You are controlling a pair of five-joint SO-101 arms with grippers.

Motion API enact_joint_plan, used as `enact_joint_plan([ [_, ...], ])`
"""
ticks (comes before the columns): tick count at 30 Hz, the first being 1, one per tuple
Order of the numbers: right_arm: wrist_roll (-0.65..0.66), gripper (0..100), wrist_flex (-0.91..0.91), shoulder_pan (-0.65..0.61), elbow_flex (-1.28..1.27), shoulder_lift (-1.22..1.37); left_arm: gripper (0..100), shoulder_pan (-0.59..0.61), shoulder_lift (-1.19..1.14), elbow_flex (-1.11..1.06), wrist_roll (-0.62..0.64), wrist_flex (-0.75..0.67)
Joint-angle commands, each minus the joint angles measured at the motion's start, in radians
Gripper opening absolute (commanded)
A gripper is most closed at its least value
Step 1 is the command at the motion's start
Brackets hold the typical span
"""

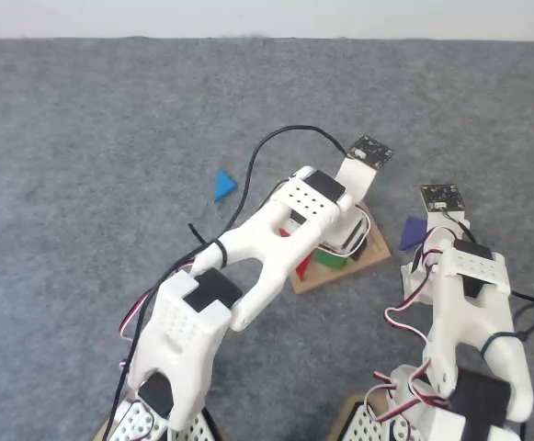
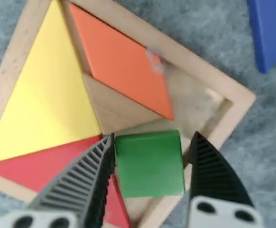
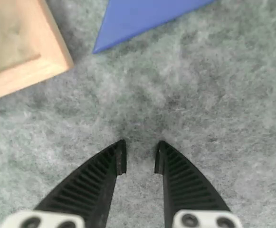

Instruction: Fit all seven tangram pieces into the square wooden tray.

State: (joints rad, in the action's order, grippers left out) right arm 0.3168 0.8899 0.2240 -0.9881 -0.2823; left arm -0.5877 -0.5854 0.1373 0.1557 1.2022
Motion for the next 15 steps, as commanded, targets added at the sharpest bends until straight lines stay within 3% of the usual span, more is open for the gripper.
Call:
enact_joint_plan([
  [1,0.006,11.8,-0.016,-0.016,0.002,-0.035,25,0.011,0.106,0.030,-0.028,0.026],
  [10,0.006,11.8,-0.016,-0.016,0.002,-0.035,25,0.112,0.129,0.036,-0.061,0.018],
  [15,0.006,11.8,-0.016,-0.016,0.002,-0.035,25,0.107,0.129,0.031,-0.071,0.025],
])
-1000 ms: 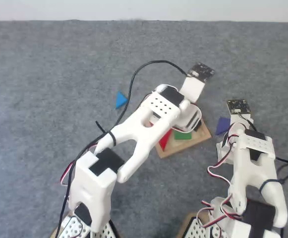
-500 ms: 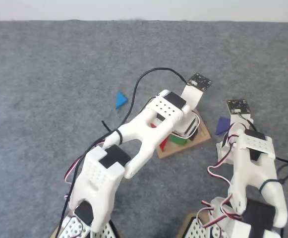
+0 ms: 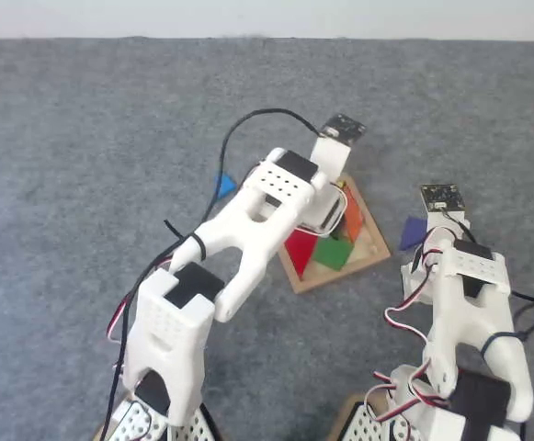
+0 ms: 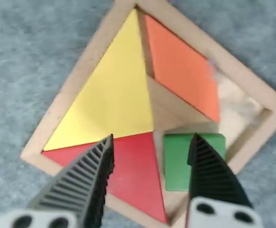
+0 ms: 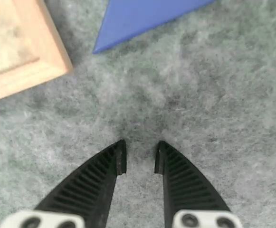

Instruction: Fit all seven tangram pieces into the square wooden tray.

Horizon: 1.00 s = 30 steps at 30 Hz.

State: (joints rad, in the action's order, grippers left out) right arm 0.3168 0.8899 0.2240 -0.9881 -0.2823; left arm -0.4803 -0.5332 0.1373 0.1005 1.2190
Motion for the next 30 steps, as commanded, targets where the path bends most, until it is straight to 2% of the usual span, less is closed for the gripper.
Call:
enact_joint_plan([
  [1,0.006,11.8,-0.016,-0.016,0.002,-0.035,25,-0.003,0.078,0.031,-0.015,0.008],
  [16,0.006,11.8,-0.016,-0.016,0.002,-0.035,23,-0.133,0.078,0.031,0.012,0.072],
  [24,0.006,11.8,-0.016,-0.016,0.002,-0.035,23,-0.123,0.078,-0.047,0.008,0.055],
  [30,0.006,11.8,-0.016,-0.016,0.002,-0.035,22,-0.032,0.077,-0.044,-0.032,-0.002],
])
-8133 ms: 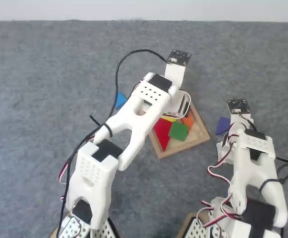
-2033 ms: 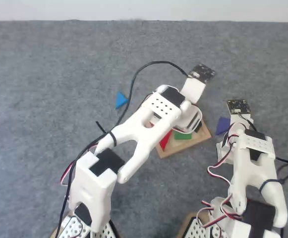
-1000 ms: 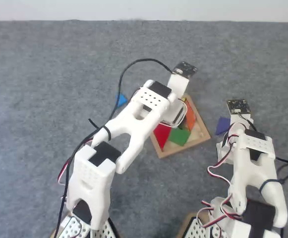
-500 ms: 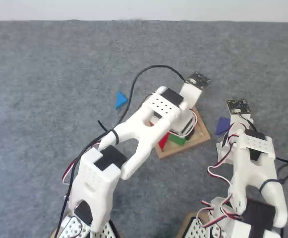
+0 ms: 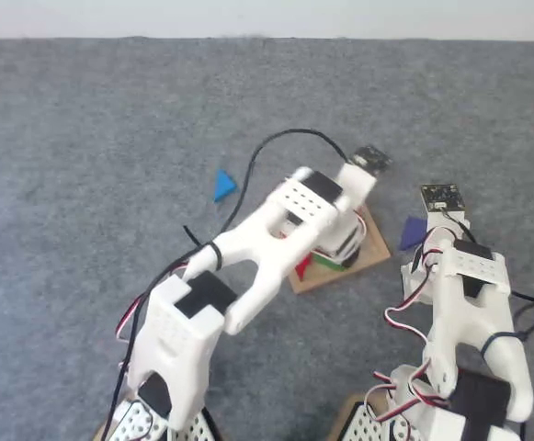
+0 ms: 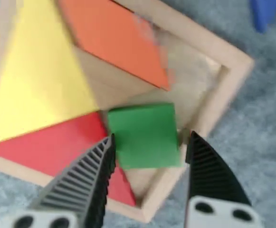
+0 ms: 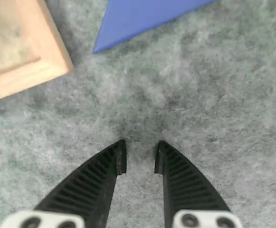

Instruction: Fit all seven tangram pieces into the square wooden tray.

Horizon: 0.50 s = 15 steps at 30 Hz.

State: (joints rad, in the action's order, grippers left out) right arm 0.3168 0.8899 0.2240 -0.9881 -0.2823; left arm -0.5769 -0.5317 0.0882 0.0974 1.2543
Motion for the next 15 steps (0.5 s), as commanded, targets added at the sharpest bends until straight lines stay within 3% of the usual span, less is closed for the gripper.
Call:
enact_joint_plan([
  [1,0.006,11.8,-0.016,-0.016,0.002,-0.035,22,0.077,0.075,0.005,-0.035,-0.037],
  [7,0.006,11.8,-0.016,-0.033,0.002,-0.035,18,0.060,0.077,0.081,-0.055,-0.025],
  [11,0.006,11.8,-0.016,-0.031,0.002,-0.035,18,0.032,0.078,0.199,-0.064,0.074],
  [15,0.006,11.8,-0.016,-0.031,0.002,-0.035,16,0.137,0.118,0.375,-0.057,0.229],
])
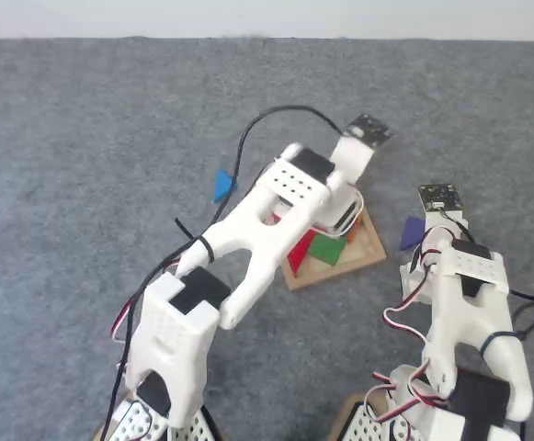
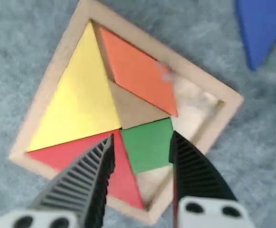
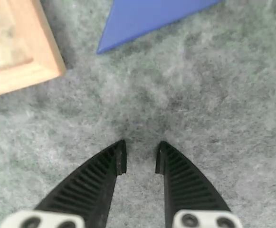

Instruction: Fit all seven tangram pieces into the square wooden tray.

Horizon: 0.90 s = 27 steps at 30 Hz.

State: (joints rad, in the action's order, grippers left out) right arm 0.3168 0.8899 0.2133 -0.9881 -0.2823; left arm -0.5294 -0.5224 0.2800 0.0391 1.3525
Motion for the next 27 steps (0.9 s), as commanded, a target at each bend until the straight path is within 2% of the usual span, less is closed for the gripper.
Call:
enact_joint_plan([
  [1,0.006,11.8,-0.016,-0.021,0.002,-0.035,15,0.135,0.124,0.219,0.003,0.158],
  [7,0.006,11.8,-0.016,-0.022,0.002,-0.035,10,0.427,0.176,0.277,0.028,0.247],
  [11,0.006,11.8,-0.016,-0.022,0.002,-0.035,10,0.545,0.137,0.189,0.029,0.245],
  [17,0.008,11.8,-0.015,-0.024,-0.003,-0.035,18,0.552,0.061,0.062,0.031,0.138],
  [22,0.008,11.8,-0.016,-0.024,-0.006,-0.036,18,0.559,0.035,-0.007,0.071,0.026],
  [27,0.008,11.8,-0.016,-0.022,-0.006,-0.036,18,0.532,0.025,-0.024,0.077,0.003],
])
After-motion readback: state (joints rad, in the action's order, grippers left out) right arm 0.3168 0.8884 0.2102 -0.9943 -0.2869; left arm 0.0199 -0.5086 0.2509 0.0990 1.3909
